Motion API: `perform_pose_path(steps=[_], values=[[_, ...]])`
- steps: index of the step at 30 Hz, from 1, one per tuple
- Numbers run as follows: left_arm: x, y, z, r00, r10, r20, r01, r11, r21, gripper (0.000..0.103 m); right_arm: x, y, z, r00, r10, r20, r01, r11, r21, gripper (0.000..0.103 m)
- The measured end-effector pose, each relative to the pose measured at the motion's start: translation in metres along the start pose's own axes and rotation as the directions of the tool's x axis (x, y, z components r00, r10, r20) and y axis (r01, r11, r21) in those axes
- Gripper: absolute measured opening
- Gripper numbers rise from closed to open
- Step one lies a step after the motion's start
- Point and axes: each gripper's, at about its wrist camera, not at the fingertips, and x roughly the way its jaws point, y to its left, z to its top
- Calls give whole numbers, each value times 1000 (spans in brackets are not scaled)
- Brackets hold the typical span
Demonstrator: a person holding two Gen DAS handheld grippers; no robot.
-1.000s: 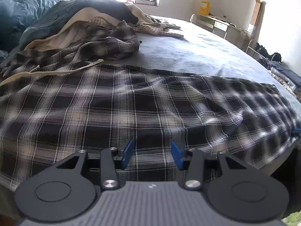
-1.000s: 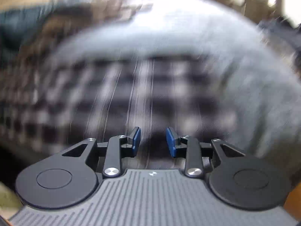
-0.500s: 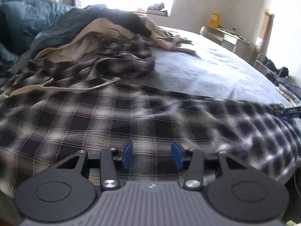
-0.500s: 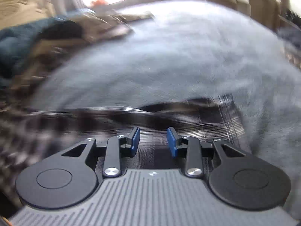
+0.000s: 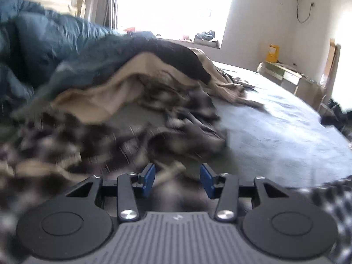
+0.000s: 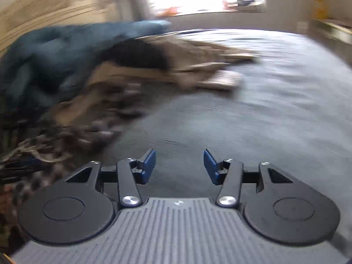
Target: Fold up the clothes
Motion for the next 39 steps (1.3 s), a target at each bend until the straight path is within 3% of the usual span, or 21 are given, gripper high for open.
perform_pose_path(steps=[6, 9, 11, 14, 18, 19, 20, 21, 22, 25, 29, 34, 36, 39], values=[[65, 3, 11, 999, 49, -23, -47, 997, 58, 45, 123, 56, 65, 998, 58, -18, -60, 990, -128, 51], [86, 7, 8, 999, 51, -12, -50, 998, 34, 45, 173, 76, 88, 998, 60, -23, -63, 979, -196, 57], [93, 6, 4, 999, 51, 7, -51, 998, 32, 45, 205, 85, 101, 998, 67, -19, -69, 970, -231, 67], [98, 7, -1, 999, 46, 25, -47, 998, 36, 45, 248, 91, 113, 998, 34, -51, -46, 962, -269, 70], [97, 14, -5, 999, 12, 46, -12, 1000, 4, 43, 283, 80, 112, 986, 15, -168, -47, 981, -188, 67], [97, 16, -6, 999, 3, 46, -3, 1000, -9, 41, 291, 77, 111, 978, 13, -206, -46, 986, -161, 52], [98, 18, -7, 999, -3, 45, 4, 1000, -18, 39, 289, 74, 109, 974, 31, -224, -63, 989, -136, 22], [99, 20, -8, 999, -9, 45, 11, 1000, -28, 39, 286, 71, 108, 969, 53, -240, -82, 990, -111, 8], [100, 22, -9, 999, -16, 44, 17, 999, -38, 39, 277, 69, 108, 972, 69, -226, -94, 990, -104, 5], [100, 28, -12, 998, -37, 57, 41, 997, -64, 39, 244, 64, 116, 979, 131, -155, -144, 987, -71, 4], [99, 39, -16, 995, -66, 70, 74, 989, -128, 36, 184, 35, 139, 958, 282, 46, -286, 944, 163, 4], [97, 48, -18, 992, -95, 78, 108, 976, -187, 36, 118, -39, 138, 880, 311, 359, -457, 760, 462, 3], [96, 50, -19, 991, -107, 82, 121, 972, -202, 36, 93, -70, 125, 866, 249, 434, -469, 708, 528, 3], [94, 53, -19, 988, -126, 90, 143, 965, -219, 36, 58, -112, 88, 864, 147, 481, -458, 625, 632, 3]])
